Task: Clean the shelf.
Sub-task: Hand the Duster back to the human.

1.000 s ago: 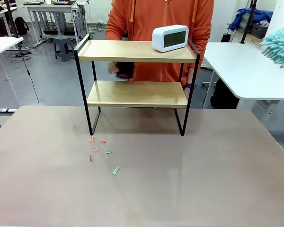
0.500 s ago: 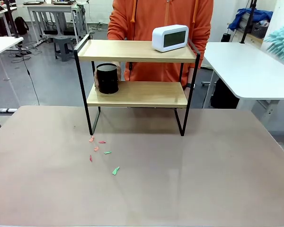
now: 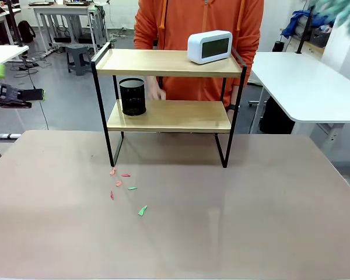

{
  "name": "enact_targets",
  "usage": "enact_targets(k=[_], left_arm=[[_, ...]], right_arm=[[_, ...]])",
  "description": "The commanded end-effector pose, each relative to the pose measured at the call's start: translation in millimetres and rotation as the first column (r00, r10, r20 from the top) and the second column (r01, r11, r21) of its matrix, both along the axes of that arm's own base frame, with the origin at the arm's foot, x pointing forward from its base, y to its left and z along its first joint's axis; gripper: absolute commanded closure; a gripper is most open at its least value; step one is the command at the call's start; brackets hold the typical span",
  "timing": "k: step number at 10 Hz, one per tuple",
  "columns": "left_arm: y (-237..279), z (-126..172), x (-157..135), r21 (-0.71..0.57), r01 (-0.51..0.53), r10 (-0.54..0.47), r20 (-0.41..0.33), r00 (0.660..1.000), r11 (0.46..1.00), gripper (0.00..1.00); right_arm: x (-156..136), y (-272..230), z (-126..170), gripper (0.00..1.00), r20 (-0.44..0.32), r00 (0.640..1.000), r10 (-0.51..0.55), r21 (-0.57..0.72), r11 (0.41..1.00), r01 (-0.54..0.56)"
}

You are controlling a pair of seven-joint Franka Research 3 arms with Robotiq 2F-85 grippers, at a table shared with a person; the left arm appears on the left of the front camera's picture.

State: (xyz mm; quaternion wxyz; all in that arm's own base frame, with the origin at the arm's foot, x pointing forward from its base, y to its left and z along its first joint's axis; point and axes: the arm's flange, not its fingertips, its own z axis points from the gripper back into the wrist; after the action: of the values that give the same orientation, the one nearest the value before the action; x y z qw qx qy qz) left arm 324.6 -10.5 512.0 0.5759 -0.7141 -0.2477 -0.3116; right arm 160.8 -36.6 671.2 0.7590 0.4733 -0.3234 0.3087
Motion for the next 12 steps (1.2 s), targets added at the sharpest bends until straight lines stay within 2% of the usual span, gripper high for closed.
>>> enact_targets(k=[1, 2, 3, 4, 5, 6, 7, 8, 9, 10, 12], left_arm=[[-15.6, -7.8, -13.1, -0.036, 0.160, -0.161, -0.031, 0.986, 0.986, 0.00], [-8.0, -16.5, -15.9, 0.106, 0.151, -0.145, -0.056, 0.988, 0.983, 0.00], [-16.7, 2.6, -11.7, -0.034, 0.114, -0.114, -0.002, 0.993, 0.993, 0.00], [-16.7, 2.6, -11.7, -0.034, 0.114, -0.114, -0.002, 0.993, 0.993, 0.00], [-22.8, -5.7, -17.5, 0.005, 0.162, -0.162, -0.030, 0.986, 0.987, 0.00], [-35.8, -4.0, -12.2, 0.043, 0.169, -0.169, -0.006, 0.986, 0.985, 0.00], [-57.3, 6.5, -1.3, 0.065, 0.255, -0.256, 0.007, 0.967, 0.965, 0.00], [-78.0, 10.8, 4.4, 0.140, 0.301, -0.305, 0.008, 0.952, 0.943, 0.00], [-101.6, 15.7, 15.7, 0.211, 0.371, -0.375, -0.022, 0.927, 0.904, 0.00], [-126.0, 17.9, 20.9, 0.261, 0.415, -0.421, -0.034, 0.906, 0.872, 0.00], [-176.6, 23.1, 34.7, 0.377, 0.455, -0.487, -0.010, 0.873, 0.807, 0.00]], right_arm=[[18.4, 26.7, -33.6, 0.88, -0.036, 0.989, 0.143, -0.123, 0.982, -0.147], [17.7, 28.3, -52.7, 0.88, -0.027, 0.998, 0.058, -0.237, 0.969, -0.063], [7.0, 27.2, -11.0, 0.88, -0.036, 0.995, 0.088, -0.057, 0.994, -0.090], [14.0, 40.6, -31.5, 0.88, -0.069, 0.991, 0.111, -0.139, 0.983, -0.120], [11.2, 19.4, -35.3, 0.88, -0.159, 0.978, 0.133, -0.179, 0.971, -0.161], [23.4, 41.7, -38.0, 0.88, -0.220, 0.953, 0.208, -0.265, 0.927, -0.264], [34.7, 64.9, -32.9, 0.88, -0.252, 0.935, 0.249, -0.343, 0.881, -0.327], [41.3, 78.2, -22.1, 0.88, -0.261, 0.917, 0.303, -0.373, 0.844, -0.385], [50.2, 92.0, -12.7, 0.88, -0.290, 0.896, 0.335, -0.410, 0.803, -0.433], [53.1, 106.5, -11.5, 0.88, -0.332, 0.866, 0.374, -0.436, 0.753, -0.492], [58.1, 137.5, -15.7, 0.88, -0.424, 0.783, 0.456, -0.449, 0.645, -0.618]])
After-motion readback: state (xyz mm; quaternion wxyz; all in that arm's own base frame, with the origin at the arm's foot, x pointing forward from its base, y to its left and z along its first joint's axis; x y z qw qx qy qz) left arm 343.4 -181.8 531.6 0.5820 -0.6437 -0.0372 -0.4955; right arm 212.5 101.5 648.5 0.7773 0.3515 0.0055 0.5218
